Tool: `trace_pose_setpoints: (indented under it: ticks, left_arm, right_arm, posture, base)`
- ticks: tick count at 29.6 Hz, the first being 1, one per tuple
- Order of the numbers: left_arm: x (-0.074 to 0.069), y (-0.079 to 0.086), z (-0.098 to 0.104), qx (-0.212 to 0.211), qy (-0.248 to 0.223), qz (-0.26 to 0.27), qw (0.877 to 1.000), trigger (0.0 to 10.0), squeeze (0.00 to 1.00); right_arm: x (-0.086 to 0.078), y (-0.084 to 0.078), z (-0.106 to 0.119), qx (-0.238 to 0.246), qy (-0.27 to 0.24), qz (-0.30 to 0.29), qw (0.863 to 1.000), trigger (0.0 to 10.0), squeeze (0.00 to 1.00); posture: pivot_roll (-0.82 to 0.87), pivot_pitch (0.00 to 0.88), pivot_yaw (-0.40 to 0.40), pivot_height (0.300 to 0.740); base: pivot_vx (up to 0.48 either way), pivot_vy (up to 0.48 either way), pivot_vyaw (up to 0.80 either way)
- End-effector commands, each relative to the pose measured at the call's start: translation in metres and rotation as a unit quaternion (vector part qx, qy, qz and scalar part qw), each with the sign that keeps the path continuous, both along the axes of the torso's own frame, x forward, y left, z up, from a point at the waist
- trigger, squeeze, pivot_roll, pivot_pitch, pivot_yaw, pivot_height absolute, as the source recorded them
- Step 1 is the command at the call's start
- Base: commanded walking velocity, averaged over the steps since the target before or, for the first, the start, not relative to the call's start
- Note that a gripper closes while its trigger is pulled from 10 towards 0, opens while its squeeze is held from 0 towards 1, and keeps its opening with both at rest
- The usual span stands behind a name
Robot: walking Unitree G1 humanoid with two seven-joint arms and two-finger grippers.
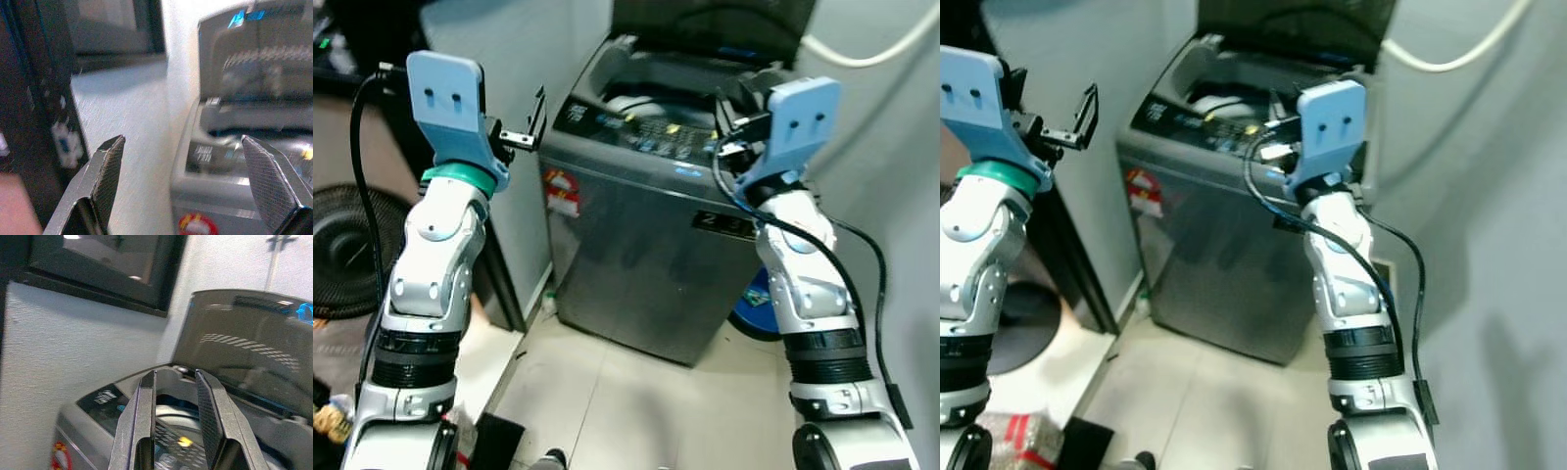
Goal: Clothes washing
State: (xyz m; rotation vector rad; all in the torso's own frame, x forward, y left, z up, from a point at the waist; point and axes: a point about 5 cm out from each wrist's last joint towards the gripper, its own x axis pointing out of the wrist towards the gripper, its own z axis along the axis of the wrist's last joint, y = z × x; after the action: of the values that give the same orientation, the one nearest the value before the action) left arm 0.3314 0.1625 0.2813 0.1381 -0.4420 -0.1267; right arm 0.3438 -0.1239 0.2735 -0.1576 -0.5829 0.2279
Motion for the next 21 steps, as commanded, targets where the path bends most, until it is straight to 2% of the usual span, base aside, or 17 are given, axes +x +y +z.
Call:
trace_pose_setpoints:
  ticks: [1,11,21]
  left_arm:
    - [-0.004,-0.008,-0.007,0.012,0.009,-0.014,1.000,10.0,0.00]
    - [-0.007,-0.015,-0.027,0.023,0.038,-0.023,0.999,10.0,0.00]
    - [-0.007,-0.017,-0.030,0.025,0.045,-0.023,0.998,10.0,0.00]
  right_arm:
    - [0.000,-0.004,-0.013,-0.008,0.020,-0.005,1.000,10.0,0.00]
    - [0.000,-0.011,-0.029,-0.015,0.044,-0.015,0.999,10.0,0.00]
    - [0.001,-0.015,-0.036,-0.015,0.055,-0.023,0.998,10.0,0.00]
  posture:
    - [0.02,0.014,-0.008,0.740]
    - [0.01,0.008,-0.005,0.740]
    - [0.01,0.011,-0.003,0.740]
  base:
    - [0.000,0.000,0.79]
    - [0.000,0.000,0.79]
    - [0.000,0.000,0.79]
